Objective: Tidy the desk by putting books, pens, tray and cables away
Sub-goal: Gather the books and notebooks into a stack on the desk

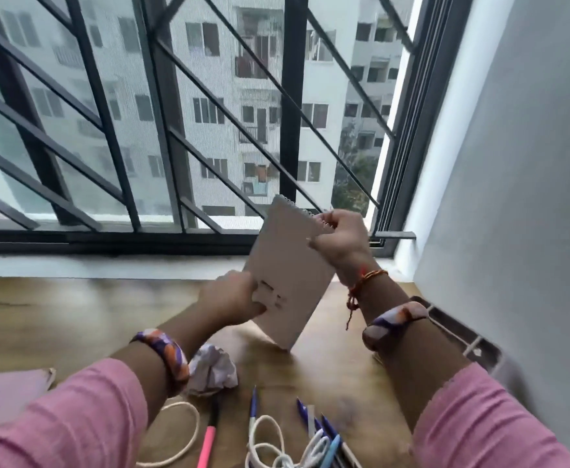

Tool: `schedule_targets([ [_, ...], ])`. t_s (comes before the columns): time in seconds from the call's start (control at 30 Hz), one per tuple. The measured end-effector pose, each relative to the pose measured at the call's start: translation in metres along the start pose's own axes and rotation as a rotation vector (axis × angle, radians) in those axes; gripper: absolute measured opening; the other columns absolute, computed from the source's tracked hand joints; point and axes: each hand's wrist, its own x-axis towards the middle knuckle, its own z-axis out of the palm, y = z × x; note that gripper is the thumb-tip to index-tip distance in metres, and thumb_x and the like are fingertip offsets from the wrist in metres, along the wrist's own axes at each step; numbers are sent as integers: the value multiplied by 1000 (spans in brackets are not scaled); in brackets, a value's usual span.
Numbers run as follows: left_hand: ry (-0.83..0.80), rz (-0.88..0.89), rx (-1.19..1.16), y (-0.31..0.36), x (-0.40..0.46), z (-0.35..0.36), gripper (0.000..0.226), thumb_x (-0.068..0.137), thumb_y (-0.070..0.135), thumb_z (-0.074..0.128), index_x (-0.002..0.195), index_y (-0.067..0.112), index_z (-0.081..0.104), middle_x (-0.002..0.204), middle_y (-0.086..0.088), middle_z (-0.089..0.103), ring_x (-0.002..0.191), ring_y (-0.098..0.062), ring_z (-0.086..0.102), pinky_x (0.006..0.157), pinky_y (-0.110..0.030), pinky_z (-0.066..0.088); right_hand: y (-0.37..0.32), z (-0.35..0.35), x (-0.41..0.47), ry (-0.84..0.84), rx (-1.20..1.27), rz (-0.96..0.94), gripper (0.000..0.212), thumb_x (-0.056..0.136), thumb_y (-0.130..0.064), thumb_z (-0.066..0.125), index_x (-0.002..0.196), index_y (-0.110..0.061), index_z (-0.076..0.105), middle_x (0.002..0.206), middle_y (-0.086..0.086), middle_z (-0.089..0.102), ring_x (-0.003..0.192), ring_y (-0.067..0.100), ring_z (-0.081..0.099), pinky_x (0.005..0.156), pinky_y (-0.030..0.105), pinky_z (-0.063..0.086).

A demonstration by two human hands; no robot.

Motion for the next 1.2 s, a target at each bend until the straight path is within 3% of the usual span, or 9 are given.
schedule_targets([
  [0.13, 384, -118, -624, -31, -25, -68, 23, 77, 21, 71, 89, 3, 63, 100, -22, 65, 98, -37, 61, 76, -37, 49, -84, -7, -46, 28, 112, -372, 17, 69, -9, 56, 74, -22, 66, 74, 2, 68, 75, 24, 66, 65, 45, 57],
  [0.2, 540, -109, -753, -51, -58, -93, 53, 71, 17, 77, 118, 6, 55, 108, -9, 60, 106, -30, 58, 87, -34, 49, -126, -15, -80, 5, 164, -531, 18, 75, -1, 61, 83, -16, 65, 76, -1, 65, 75, 18, 63, 64, 40, 55],
  [0.3, 781, 54, -755, -86, -124, -124, 89, 60, 26, 84, 135, 11, 38, 118, 2, 52, 110, -10, 47, 99, -28, 39, -185, -21, -139, -81, 266, -682, 24, 72, 7, 70, 88, -9, 64, 82, 2, 63, 76, 20, 60, 65, 33, 50],
  [0.4, 926, 22, -615, -137, -205, -149, 101, 50, 58, 72, 137, 19, 37, 138, -8, 43, 123, -23, 43, 104, -39, 37, -238, -3, -201, -115, 281, -784, 36, 66, 6, 75, 80, -25, 61, 82, -4, 62, 80, 16, 57, 68, 22, 48],
  [0.5, 888, 11, -561, -192, -284, -166, 74, 46, 63, 65, 104, 17, 66, 115, -7, 63, 103, -13, 59, 89, -32, 49, -275, 30, -248, -164, 306, -798, 46, 62, -1, 79, 76, -39, 58, 100, 4, 60, 93, 16, 58, 77, 24, 51],
  [0.63, 660, 78, -1101, -226, -369, -171, 9, 73, 0, 72, 76, 6, 66, 58, 4, 69, 49, -1, 61, 48, -14, 47, -305, 88, -299, -250, 501, -688, 41, 62, -10, 74, 87, -38, 60, 110, 18, 60, 89, 23, 61, 73, 37, 53],
  [0.87, 430, -187, -1555, -278, -397, -138, 20, 81, -8, 60, 101, -6, 62, 95, -21, 66, 74, -29, 66, 76, -41, 56, -261, 171, -348, -815, 676, -58, 17, 84, 11, 48, 95, 6, 59, 77, 16, 68, 61, 22, 66, 60, 33, 57],
  [1.0, 388, -370, -1494, -306, -379, -107, 15, 83, -10, 56, 80, 4, 57, 70, -13, 62, 48, -17, 61, 50, -26, 53, -212, 200, -336, -847, 444, 43, 19, 72, 3, 54, 86, -7, 62, 80, 13, 63, 57, 17, 63, 67, 35, 56],
  [1.2, 350, -580, -1189, -359, -346, -49, 25, 83, -6, 57, 70, 14, 49, 69, -6, 53, 60, -14, 48, 50, -23, 41, -137, 262, -311, -819, 237, 367, 7, 80, -15, 61, 75, -11, 59, 46, -1, 65, 42, 8, 63, 47, 26, 55],
])
